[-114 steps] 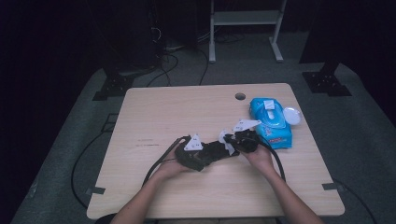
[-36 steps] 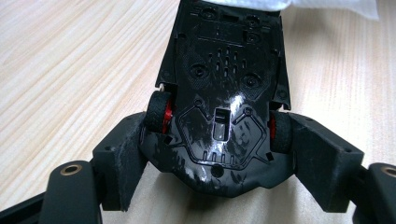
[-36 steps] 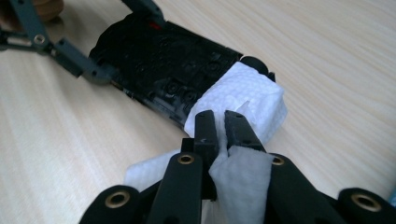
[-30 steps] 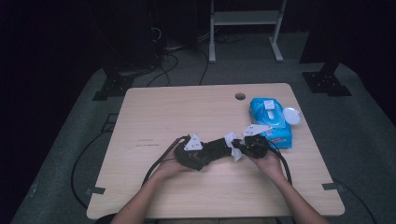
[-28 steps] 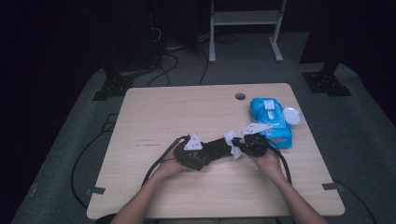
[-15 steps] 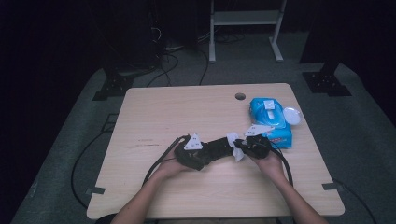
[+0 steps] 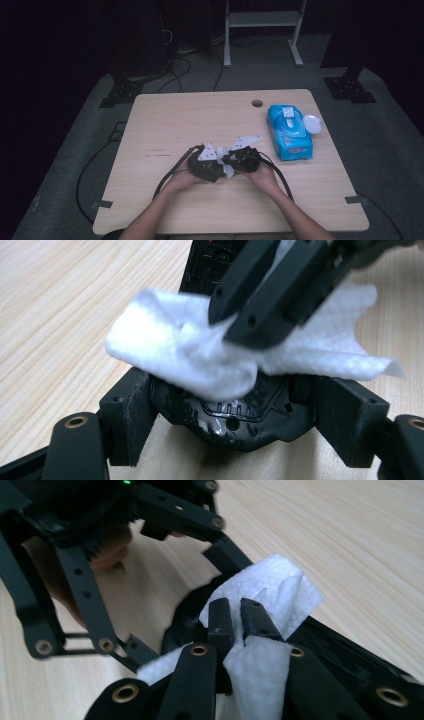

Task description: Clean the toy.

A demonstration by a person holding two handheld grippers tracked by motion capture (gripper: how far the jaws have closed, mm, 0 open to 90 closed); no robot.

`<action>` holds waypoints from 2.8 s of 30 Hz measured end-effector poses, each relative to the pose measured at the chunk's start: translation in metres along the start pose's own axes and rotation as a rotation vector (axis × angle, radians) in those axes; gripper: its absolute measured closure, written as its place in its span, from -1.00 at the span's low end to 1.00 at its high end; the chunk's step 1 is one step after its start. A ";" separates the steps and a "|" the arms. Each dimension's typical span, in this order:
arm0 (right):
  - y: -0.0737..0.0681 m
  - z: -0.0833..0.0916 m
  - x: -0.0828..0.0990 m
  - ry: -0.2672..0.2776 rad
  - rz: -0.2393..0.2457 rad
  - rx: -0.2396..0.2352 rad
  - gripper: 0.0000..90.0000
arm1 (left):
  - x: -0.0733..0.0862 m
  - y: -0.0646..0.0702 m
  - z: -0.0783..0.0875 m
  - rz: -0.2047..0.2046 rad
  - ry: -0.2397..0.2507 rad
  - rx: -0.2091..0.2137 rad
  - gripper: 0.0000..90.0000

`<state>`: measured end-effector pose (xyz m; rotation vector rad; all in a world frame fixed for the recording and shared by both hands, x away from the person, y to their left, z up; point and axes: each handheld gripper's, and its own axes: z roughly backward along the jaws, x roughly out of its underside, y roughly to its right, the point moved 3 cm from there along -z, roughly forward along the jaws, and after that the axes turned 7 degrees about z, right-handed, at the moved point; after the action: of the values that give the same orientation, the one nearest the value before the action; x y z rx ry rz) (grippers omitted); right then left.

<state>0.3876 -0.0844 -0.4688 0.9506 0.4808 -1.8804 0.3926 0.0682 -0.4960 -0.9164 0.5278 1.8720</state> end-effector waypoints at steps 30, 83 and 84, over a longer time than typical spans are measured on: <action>-0.012 -0.003 -0.001 0.032 0.006 -0.140 0.84 | 0.005 -0.003 0.004 -0.004 -0.009 -0.006 -0.48; 0.043 0.047 0.034 -0.034 -0.035 0.113 0.85 | 0.005 -0.005 0.003 -0.004 -0.006 -0.012 -0.48; 0.040 0.047 0.034 -0.038 -0.036 0.096 0.85 | 0.005 -0.005 0.003 0.000 -0.003 -0.011 -0.48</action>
<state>0.3948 -0.1544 -0.4630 0.9734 0.3900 -1.9647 0.3951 0.0754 -0.4975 -0.9205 0.5157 1.8778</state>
